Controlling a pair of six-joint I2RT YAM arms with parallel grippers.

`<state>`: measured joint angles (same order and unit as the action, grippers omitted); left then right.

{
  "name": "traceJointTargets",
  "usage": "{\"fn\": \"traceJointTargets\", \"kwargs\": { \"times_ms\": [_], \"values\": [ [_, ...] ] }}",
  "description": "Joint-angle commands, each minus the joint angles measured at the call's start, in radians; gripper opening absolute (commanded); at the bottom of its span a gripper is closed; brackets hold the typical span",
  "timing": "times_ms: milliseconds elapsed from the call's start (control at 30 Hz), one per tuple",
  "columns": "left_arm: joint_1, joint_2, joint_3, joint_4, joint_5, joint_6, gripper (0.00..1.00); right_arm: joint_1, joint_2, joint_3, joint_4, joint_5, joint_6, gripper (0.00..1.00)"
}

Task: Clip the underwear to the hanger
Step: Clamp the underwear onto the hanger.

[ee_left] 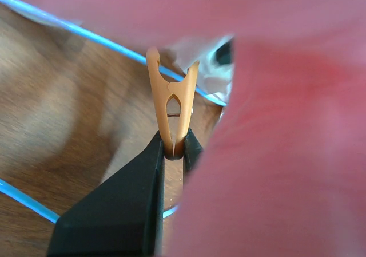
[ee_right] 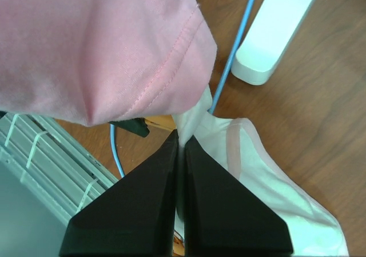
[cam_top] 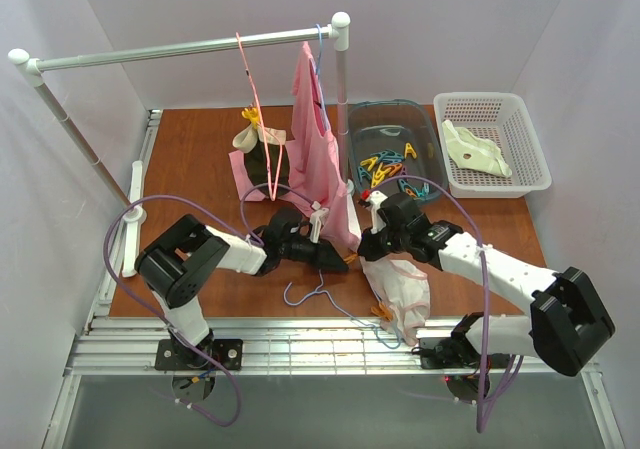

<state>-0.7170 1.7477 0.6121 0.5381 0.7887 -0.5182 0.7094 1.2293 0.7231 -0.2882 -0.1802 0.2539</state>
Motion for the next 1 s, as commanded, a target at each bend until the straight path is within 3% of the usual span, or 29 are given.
{"fn": "traceJointTargets", "kwargs": {
  "times_ms": [0,967],
  "values": [
    [0.004,-0.071,-0.018,-0.004,-0.017,0.024,0.0,0.004,0.038,0.004,0.037,-0.071,-0.011,0.01],
    [0.008,-0.148,-0.117,0.092,-0.091,0.047,0.0,-0.01,0.102,0.029,0.04,-0.044,-0.031,0.01]
  ]
}}
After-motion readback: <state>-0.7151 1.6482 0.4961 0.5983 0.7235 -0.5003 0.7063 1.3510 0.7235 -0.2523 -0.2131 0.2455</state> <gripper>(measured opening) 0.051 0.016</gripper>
